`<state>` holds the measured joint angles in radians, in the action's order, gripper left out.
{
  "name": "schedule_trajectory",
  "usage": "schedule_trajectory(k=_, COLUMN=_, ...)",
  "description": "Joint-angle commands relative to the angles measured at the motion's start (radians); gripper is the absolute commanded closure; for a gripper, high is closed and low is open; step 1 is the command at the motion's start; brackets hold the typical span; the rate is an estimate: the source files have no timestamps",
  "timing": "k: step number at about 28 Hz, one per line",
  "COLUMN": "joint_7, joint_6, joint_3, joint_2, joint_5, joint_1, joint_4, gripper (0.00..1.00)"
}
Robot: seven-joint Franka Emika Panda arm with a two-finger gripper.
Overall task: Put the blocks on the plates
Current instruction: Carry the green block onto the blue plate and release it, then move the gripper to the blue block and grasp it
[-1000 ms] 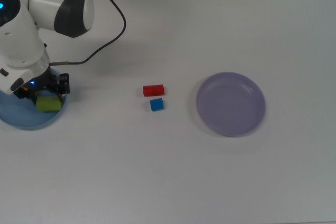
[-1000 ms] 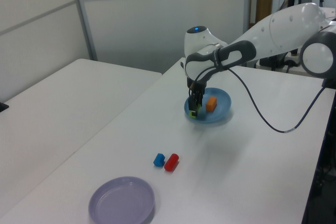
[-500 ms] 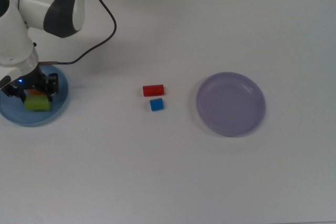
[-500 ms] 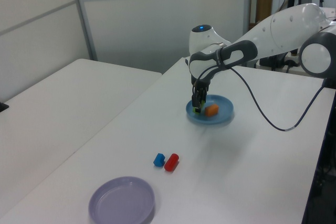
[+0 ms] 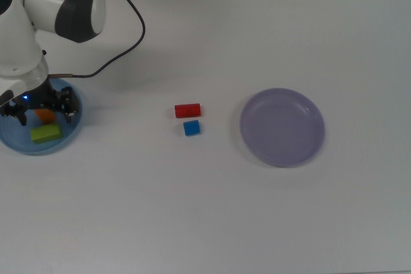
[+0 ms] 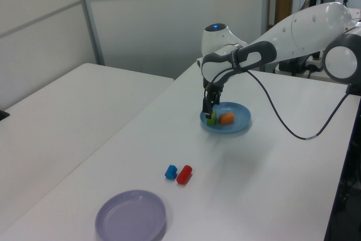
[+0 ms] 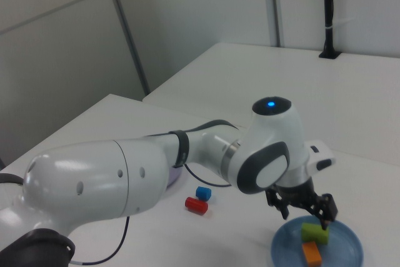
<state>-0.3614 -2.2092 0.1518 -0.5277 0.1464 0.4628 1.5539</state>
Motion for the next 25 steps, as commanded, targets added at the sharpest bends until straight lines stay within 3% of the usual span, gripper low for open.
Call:
schedule_trajectory(k=1, joint_7=0.073, joint_6=0.057, joint_3=0.023, joint_2=0.049, joint_5=-0.054, joint_1=-0.055, joint_4=0.02, gripper=0.0)
schedule_trajectory(k=6, joint_7=0.172, joint_6=0.123, joint_3=0.068, joint_2=0.061, joint_5=-0.083, joint_1=-0.131, joint_4=0.02, gripper=0.0)
schedule_trajectory(k=15, joint_7=0.341, joint_6=0.151, joint_3=0.068, joint_2=0.045, joint_5=-0.079, joint_1=-0.315, joint_4=0.037, gripper=0.0)
schedule_trajectory(k=18, joint_7=0.354, joint_6=0.143, joint_3=0.066, joint_2=0.028, joint_5=-0.071, joint_1=-0.334, joint_4=0.04, gripper=0.0)
schedule_trajectory(k=20, joint_7=0.354, joint_6=0.137, joint_3=0.066, joint_2=0.018, joint_5=-0.068, joint_1=-0.342, joint_4=0.043, gripper=0.16)
schedule_trajectory(k=25, joint_7=0.354, joint_6=0.135, joint_3=0.064, joint_2=0.008, joint_5=-0.045, joint_1=-0.343, joint_4=0.043, gripper=0.26)
